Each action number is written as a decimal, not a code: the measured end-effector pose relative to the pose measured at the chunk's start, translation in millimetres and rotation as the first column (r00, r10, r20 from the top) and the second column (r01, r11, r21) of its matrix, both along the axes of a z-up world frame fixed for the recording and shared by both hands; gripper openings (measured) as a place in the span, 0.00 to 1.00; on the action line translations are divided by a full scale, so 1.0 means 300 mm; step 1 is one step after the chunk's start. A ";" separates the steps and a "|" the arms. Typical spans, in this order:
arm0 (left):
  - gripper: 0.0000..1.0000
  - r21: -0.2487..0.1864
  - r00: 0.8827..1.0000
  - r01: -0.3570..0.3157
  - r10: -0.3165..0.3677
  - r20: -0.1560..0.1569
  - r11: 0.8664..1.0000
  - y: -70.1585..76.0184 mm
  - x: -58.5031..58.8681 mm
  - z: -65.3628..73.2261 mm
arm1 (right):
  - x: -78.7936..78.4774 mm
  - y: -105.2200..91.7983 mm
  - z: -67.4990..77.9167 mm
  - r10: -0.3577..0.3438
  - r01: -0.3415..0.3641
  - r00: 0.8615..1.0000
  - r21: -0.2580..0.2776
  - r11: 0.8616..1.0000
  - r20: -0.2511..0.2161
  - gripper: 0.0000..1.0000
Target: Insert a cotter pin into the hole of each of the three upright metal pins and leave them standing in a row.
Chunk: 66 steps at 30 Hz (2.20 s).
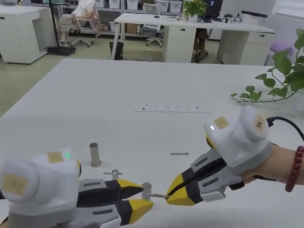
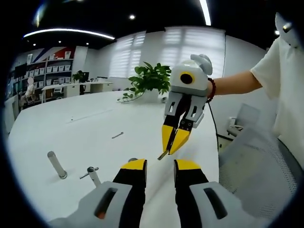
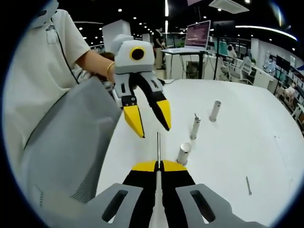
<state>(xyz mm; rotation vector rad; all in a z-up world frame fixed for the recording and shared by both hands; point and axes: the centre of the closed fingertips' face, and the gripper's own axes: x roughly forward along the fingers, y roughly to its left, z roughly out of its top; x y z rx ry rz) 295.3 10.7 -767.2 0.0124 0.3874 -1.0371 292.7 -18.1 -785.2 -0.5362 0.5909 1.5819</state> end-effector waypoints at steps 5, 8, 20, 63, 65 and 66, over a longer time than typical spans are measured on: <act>0.22 0.045 0.999 -0.046 0.045 0.014 0.998 0.009 0.027 -0.037 | 0.025 -0.011 -0.026 -0.010 0.011 1.000 -0.042 0.999 0.024 0.03; 0.23 0.067 0.997 -0.079 0.079 0.014 0.995 0.019 0.048 -0.060 | 0.043 -0.017 -0.041 -0.019 0.021 0.999 -0.063 0.998 0.035 0.03; 0.23 0.167 0.986 -0.163 0.166 -0.001 0.972 0.035 0.112 -0.162 | 0.096 -0.042 -0.089 -0.039 0.047 0.997 -0.126 0.991 0.067 0.03; 0.11 0.223 0.977 -0.206 0.212 -0.003 0.953 0.002 0.145 -0.237 | 0.135 -0.039 -0.116 -0.028 0.045 0.995 -0.177 0.983 0.099 0.03; 0.11 0.222 0.977 -0.207 0.213 -0.004 0.953 0.002 0.146 -0.237 | 0.132 -0.033 -0.109 -0.031 0.046 0.995 -0.164 0.985 0.092 0.03; 0.11 0.222 0.977 -0.207 0.214 -0.004 0.953 0.002 0.146 -0.237 | 0.133 -0.030 -0.107 -0.031 0.046 0.995 -0.163 0.986 0.094 0.03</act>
